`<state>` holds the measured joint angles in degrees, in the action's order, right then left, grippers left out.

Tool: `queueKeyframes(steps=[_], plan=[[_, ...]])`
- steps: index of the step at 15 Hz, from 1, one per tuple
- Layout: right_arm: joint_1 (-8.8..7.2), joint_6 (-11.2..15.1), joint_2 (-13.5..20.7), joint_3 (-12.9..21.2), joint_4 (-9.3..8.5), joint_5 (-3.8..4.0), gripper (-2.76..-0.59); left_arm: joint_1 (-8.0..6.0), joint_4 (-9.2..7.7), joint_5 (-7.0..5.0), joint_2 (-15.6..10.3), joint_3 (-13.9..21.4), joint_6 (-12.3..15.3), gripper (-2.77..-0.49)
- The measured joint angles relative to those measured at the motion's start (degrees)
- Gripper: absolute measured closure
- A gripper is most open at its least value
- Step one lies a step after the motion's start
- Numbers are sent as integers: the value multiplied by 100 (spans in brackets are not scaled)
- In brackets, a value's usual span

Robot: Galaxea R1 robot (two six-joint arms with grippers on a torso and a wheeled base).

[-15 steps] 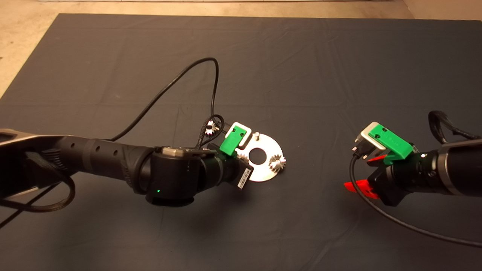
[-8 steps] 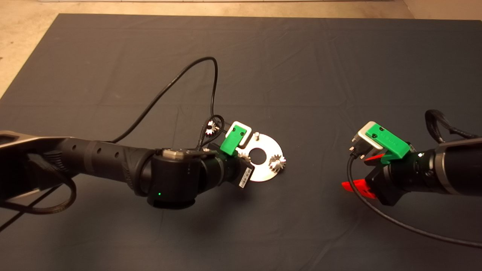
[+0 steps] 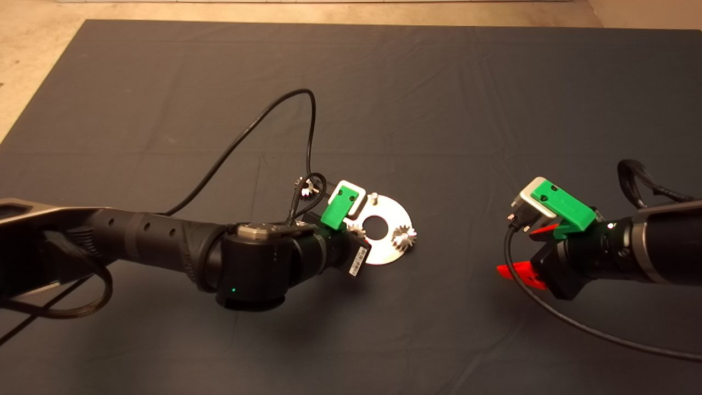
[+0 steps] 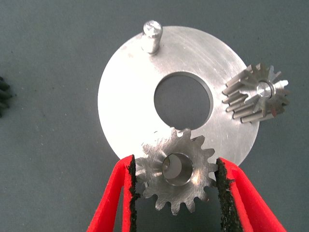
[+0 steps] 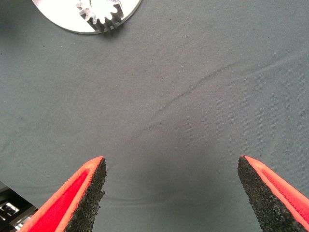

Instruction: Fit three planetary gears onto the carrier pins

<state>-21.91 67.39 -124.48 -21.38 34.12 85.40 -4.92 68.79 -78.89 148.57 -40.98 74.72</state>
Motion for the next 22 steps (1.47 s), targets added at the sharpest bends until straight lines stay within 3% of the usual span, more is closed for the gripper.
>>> queueKeyframes(steps=[15,18,20,22], plan=[[0,0,2,0,-2,2,-202,0,55,-2,-17,0,1,-83],[0,0,2,0,-2,3,-202,19,156,-2,-16,0,2,-83],[0,-1,2,0,-2,13,-202,111,235,2,-15,2,1,-83],[0,0,2,0,-3,9,-202,110,235,11,-16,2,4,-83]])
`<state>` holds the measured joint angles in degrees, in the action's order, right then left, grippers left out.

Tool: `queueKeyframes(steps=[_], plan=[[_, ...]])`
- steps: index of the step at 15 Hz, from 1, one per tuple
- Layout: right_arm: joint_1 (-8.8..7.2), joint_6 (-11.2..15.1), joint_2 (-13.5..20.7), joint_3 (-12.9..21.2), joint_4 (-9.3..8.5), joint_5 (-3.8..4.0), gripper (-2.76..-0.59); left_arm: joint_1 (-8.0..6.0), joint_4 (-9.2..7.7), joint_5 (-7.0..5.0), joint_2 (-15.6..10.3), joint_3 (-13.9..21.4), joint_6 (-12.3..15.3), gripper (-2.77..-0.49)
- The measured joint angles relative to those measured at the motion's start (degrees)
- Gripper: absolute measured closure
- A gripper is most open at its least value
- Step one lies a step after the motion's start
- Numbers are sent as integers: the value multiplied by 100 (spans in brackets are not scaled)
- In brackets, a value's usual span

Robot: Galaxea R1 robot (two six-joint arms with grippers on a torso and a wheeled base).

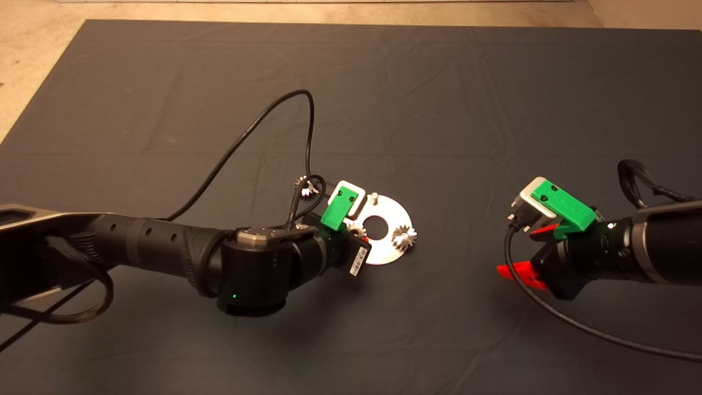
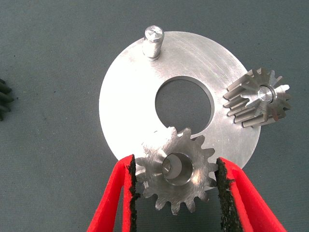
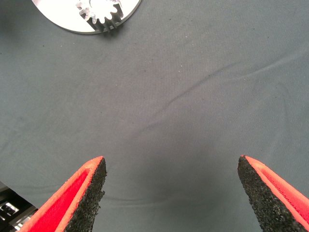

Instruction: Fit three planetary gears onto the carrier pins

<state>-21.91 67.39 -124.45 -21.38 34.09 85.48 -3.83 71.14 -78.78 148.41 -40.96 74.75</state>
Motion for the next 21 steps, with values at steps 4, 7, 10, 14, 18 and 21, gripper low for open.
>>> queueKeyframes(steps=[4,7,10,14,18,21], plan=[[0,0,0,0,-1,1,-202,2,2,-2,0,0,0,-83],[0,0,0,0,-1,1,-202,2,21,-2,-5,0,0,-83],[0,0,0,0,-1,1,-202,0,24,17,-39,0,-4,-83],[0,0,0,0,-2,-2,-202,2,24,87,-138,0,-9,-83],[0,0,-2,0,-1,-1,-202,2,26,127,-174,0,-22,-83],[0,0,-2,0,-3,-1,-202,2,27,122,-174,0,-22,-83]])
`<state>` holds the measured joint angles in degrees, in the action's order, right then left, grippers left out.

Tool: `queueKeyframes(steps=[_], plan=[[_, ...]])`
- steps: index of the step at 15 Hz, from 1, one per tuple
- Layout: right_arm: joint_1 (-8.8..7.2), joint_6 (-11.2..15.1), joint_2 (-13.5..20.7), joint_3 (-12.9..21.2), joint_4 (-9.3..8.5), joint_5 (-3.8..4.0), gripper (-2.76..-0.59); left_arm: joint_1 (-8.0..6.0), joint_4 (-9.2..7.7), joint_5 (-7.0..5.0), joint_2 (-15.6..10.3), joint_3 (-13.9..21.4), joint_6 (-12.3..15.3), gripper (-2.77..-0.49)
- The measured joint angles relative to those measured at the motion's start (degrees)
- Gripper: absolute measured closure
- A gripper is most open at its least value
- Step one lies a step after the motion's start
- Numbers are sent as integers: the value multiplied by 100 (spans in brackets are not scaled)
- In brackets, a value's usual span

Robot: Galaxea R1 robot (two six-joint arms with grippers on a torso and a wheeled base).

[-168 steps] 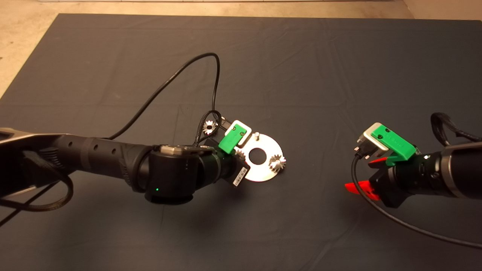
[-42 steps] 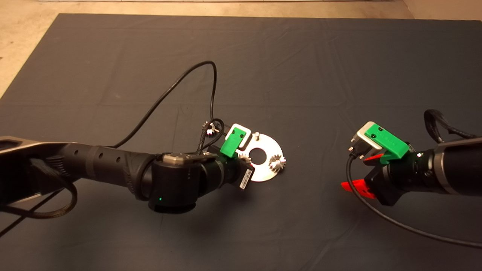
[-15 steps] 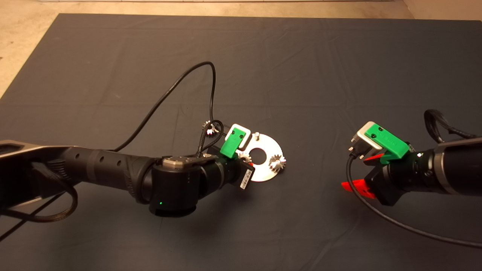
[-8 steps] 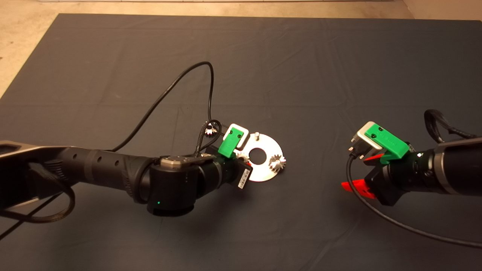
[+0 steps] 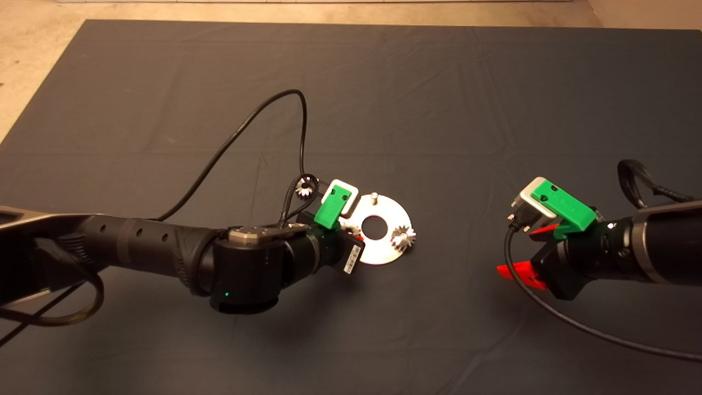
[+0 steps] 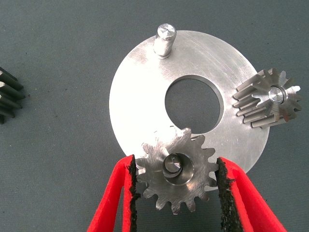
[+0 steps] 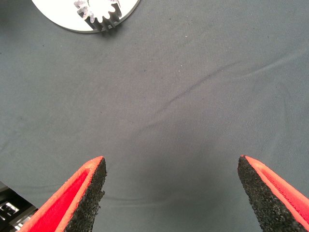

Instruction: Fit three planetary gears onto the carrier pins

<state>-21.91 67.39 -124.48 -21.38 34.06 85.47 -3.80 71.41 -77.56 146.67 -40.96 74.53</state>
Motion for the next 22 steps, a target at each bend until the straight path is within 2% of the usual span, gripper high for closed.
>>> queueKeyframes(steps=[5,20,22], plan=[[0,0,-12,0,0,-7,-202,77,80,29,2,0,1,-83],[0,0,-11,0,0,-5,-202,78,79,57,0,-1,-1,-84],[0,0,-11,0,0,-5,-202,78,78,60,0,-1,-4,-92]])
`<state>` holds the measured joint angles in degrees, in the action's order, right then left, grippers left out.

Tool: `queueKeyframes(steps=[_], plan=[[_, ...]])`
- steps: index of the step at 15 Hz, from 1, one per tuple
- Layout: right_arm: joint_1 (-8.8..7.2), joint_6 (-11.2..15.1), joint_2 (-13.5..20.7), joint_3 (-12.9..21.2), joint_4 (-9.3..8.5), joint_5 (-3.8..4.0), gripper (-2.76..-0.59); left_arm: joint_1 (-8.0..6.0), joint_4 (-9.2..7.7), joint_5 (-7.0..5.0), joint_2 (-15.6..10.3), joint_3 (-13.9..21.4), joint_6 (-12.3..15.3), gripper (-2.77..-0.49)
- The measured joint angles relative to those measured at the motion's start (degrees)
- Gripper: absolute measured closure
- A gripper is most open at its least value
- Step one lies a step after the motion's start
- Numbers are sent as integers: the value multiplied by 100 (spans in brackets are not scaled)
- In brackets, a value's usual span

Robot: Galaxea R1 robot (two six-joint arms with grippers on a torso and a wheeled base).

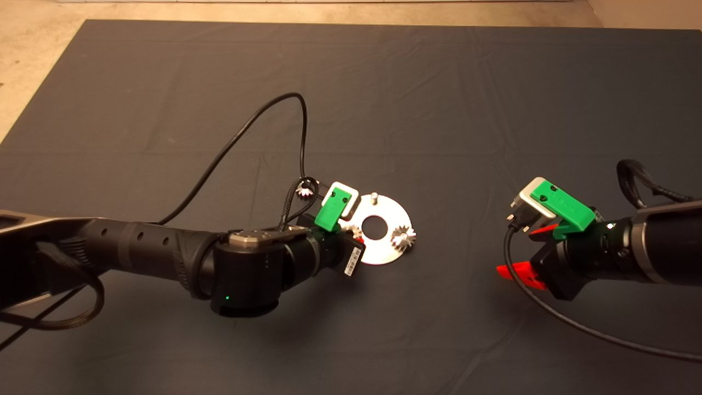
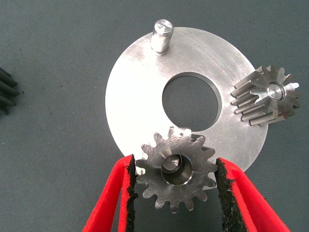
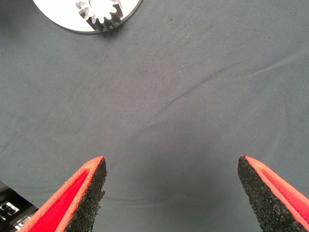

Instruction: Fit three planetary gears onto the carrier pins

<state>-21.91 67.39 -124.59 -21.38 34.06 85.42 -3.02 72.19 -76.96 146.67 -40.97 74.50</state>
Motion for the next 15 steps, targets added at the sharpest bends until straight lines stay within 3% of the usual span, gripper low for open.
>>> queueKeyframes(steps=[7,12,15], plan=[[0,0,0,0,1,-1,-202,0,0,12,2,-1,-2,-103],[0,0,0,0,0,0,-202,-2,0,52,2,-1,0,-129],[0,0,0,0,0,0,-202,0,-1,52,-2,1,-2,-129]])
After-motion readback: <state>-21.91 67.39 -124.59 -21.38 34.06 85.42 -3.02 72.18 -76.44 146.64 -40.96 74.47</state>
